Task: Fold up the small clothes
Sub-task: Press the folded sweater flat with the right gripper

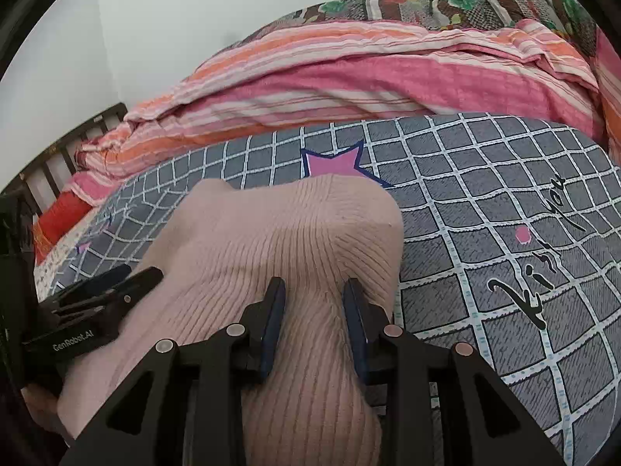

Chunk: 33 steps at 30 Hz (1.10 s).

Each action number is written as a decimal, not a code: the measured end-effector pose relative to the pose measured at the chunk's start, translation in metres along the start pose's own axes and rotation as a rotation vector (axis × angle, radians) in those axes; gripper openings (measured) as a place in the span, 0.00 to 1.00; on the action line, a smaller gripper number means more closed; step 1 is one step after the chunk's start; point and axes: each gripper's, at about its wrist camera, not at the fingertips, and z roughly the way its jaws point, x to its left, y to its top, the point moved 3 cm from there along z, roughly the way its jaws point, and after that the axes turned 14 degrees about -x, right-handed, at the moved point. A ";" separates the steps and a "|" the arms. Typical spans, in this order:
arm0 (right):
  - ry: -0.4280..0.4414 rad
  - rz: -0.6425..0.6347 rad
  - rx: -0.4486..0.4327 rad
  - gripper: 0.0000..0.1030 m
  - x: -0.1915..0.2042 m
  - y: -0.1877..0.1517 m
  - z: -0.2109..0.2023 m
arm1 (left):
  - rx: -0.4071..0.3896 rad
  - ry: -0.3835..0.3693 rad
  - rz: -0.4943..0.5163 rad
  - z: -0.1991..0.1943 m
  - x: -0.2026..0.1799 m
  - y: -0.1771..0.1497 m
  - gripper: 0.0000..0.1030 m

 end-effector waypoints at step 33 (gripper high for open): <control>-0.022 -0.049 -0.023 0.31 0.005 -0.001 -0.004 | -0.034 0.021 0.005 -0.007 -0.001 0.001 0.84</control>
